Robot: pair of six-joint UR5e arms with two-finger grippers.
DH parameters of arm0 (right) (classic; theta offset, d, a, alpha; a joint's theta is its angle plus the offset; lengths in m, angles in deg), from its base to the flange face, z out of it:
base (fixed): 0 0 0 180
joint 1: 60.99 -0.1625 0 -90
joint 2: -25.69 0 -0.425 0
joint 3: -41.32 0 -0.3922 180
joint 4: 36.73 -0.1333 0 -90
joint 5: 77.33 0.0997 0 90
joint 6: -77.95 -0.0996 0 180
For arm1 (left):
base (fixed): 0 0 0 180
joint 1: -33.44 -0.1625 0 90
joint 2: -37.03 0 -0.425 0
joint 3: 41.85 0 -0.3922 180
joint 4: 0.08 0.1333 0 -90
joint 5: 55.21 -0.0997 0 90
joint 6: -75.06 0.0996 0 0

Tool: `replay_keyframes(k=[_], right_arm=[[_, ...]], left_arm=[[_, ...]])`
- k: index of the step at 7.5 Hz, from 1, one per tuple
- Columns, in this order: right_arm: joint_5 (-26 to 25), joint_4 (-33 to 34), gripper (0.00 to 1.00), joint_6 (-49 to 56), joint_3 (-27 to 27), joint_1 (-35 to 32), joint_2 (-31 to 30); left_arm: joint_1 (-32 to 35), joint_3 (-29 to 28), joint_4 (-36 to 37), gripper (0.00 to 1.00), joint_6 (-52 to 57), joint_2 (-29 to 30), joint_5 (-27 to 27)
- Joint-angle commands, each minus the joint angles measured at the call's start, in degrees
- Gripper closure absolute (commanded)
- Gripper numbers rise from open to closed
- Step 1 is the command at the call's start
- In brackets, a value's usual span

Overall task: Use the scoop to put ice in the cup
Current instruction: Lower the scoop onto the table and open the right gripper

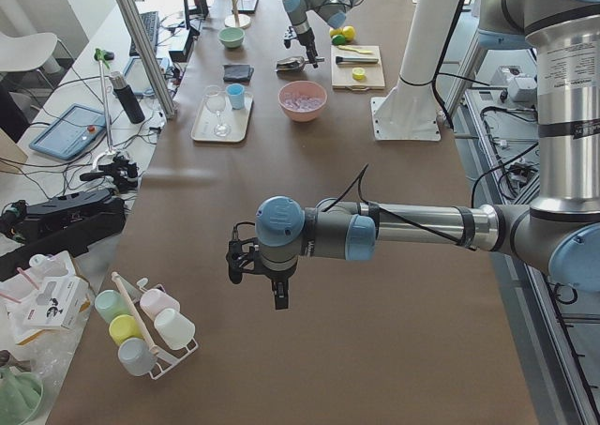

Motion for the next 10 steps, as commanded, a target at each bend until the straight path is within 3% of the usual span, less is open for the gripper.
replay_keyframes(k=[1,4,7,9,10], right_arm=[[0.04,-0.01,0.00,0.02,0.29,0.00,0.09],[-0.65,0.51,0.01,0.20,7.29,-2.88,-0.61],[-10.47,0.52,0.01,2.91,11.10,-6.49,-1.49],[-11.82,0.61,0.01,17.00,11.10,-10.96,-5.33],[-11.91,0.34,0.01,18.99,11.10,-13.68,-7.88]], left_arm=[[-0.02,-0.06,0.00,0.01,0.00,-0.04,0.00],[-0.11,-0.06,0.00,0.01,0.00,0.05,0.00],[-0.11,-0.14,0.00,0.01,0.00,0.05,0.00],[-0.11,-0.50,0.00,0.01,0.00,0.14,0.00],[-0.11,-0.50,0.00,0.01,0.00,0.14,0.00]])
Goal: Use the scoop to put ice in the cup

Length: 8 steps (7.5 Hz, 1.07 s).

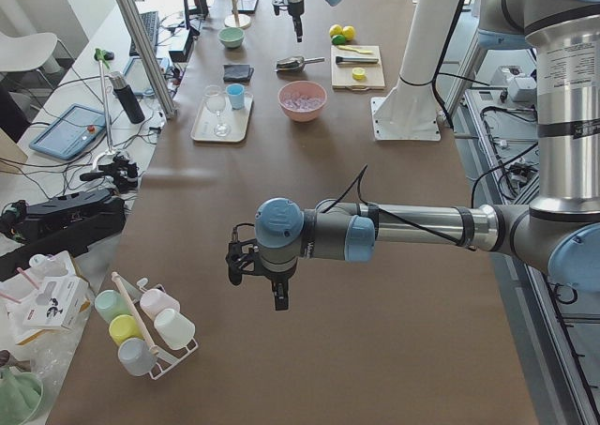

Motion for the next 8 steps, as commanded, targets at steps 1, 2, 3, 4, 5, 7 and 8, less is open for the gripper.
replay_keyframes(k=[1,2,3,4,5,7,8], right_arm=[[-0.71,-0.35,0.01,10.84,-0.28,-7.21,-6.80],[-1.32,-0.35,0.01,17.23,-0.98,-9.94,-9.52],[-1.33,-0.35,0.01,21.65,-1.16,-12.92,-12.33],[-1.06,-0.35,0.01,27.00,-1.94,-17.13,-14.97],[-0.54,-0.35,0.01,32.71,-3.69,-21.96,-16.22],[3.74,-0.35,0.01,41.42,-8.69,-32.06,-18.50],[5.16,-0.35,0.01,45.64,-11.94,-36.55,-18.52]], left_arm=[[-0.03,-0.10,0.00,0.01,0.00,0.03,0.09],[-0.03,-0.10,0.00,0.01,0.00,0.03,0.00],[-0.03,-0.10,0.00,0.01,0.00,0.03,0.00],[-0.03,-0.10,0.00,0.01,0.00,0.03,0.00],[-0.03,-0.19,0.00,0.01,0.00,0.03,0.00],[-0.03,-0.19,0.00,0.01,0.00,0.03,0.00],[-0.03,-0.19,0.00,0.01,0.00,0.03,0.00]])
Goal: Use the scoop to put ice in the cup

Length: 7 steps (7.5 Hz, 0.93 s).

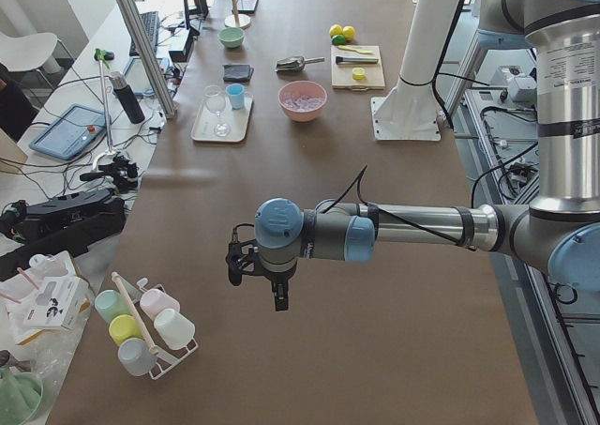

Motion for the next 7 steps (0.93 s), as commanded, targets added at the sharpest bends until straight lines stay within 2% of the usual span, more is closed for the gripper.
replay_keyframes(k=[1,3,5,7], right_arm=[[3.89,-0.09,0.01,8.58,-7.17,-11.72,-0.90],[3.90,-0.09,0.00,8.51,-7.81,-13.59,-1.25],[7.83,-0.09,0.00,7.98,-7.72,-14.12,-1.17],[9.17,-0.09,0.00,5.89,-7.89,-15.17,-0.99]], left_arm=[[0.00,-0.01,0.00,0.01,0.00,0.00,0.00],[0.00,-0.01,0.00,0.01,0.00,0.00,0.00],[0.00,-0.01,0.00,0.01,0.00,0.00,0.00],[0.00,-0.19,0.00,0.01,0.00,0.00,0.00]])
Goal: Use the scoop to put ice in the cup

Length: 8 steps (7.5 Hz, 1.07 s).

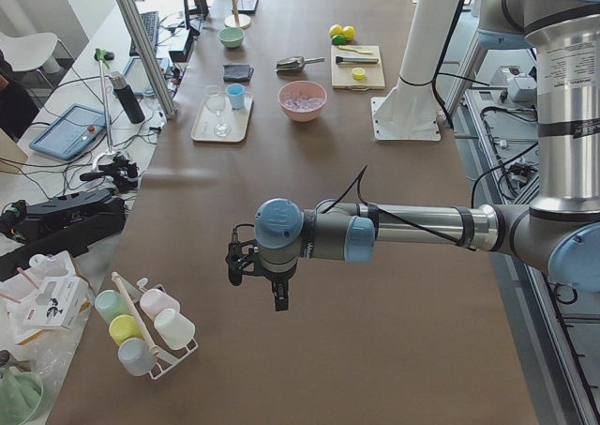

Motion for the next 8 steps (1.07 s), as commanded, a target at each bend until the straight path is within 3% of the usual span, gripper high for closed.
replay_keyframes(k=[1,8], right_arm=[[1.38,0.05,0.00,-3.28,-0.22,-0.80,0.00],[0.77,0.05,0.00,-4.52,-1.71,-0.80,0.27]], left_arm=[[0.00,-0.25,0.00,0.01,0.00,0.09,0.00],[-0.17,-0.60,0.00,0.01,0.00,0.35,0.00]])
